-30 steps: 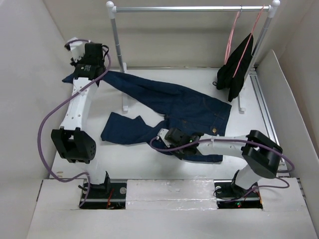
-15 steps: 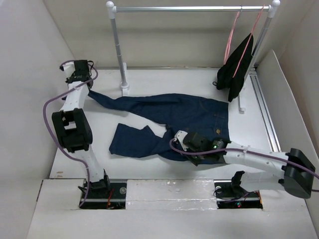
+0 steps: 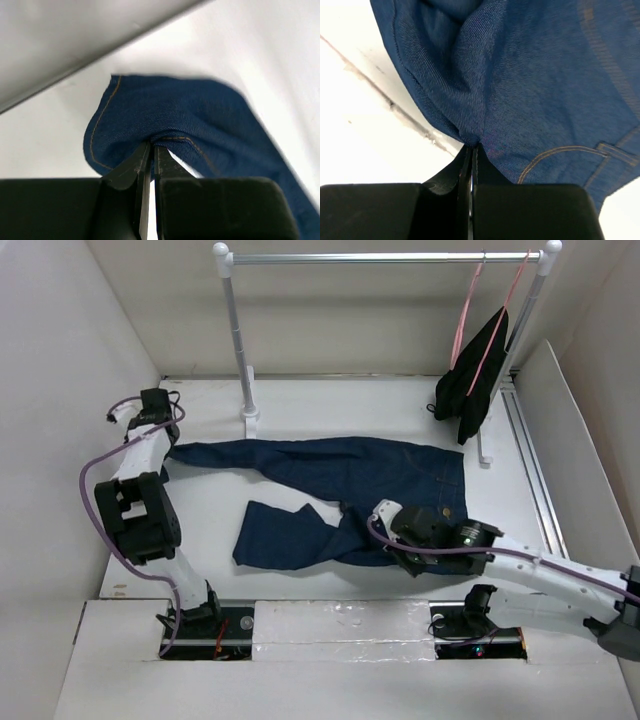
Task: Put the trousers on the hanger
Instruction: Flatten out the trousers at the center of the board.
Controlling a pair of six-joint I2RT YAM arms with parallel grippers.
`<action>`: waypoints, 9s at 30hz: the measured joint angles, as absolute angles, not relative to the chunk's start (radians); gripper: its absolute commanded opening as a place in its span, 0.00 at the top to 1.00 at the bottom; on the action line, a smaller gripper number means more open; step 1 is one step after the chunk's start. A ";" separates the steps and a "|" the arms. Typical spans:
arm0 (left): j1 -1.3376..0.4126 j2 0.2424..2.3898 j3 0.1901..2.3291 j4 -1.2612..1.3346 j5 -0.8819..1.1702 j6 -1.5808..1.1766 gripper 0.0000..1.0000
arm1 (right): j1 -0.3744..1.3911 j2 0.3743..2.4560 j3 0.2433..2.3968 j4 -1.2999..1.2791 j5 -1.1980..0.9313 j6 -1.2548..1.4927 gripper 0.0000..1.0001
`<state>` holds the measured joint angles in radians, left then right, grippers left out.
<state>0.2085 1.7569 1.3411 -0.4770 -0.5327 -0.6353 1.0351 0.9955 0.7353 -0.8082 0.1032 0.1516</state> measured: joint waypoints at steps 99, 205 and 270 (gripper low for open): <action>-0.142 1.287 1.070 -0.356 -0.202 -0.541 0.97 | -0.114 1.351 0.996 -0.294 -0.201 0.138 0.80; -1.431 1.821 1.288 -0.607 -0.349 -0.524 0.57 | 0.046 0.871 0.955 -0.696 -0.509 -0.155 0.52; 0.388 1.338 1.119 -0.518 -0.278 -0.439 0.79 | 0.212 0.898 0.849 -0.603 -0.609 -0.139 0.49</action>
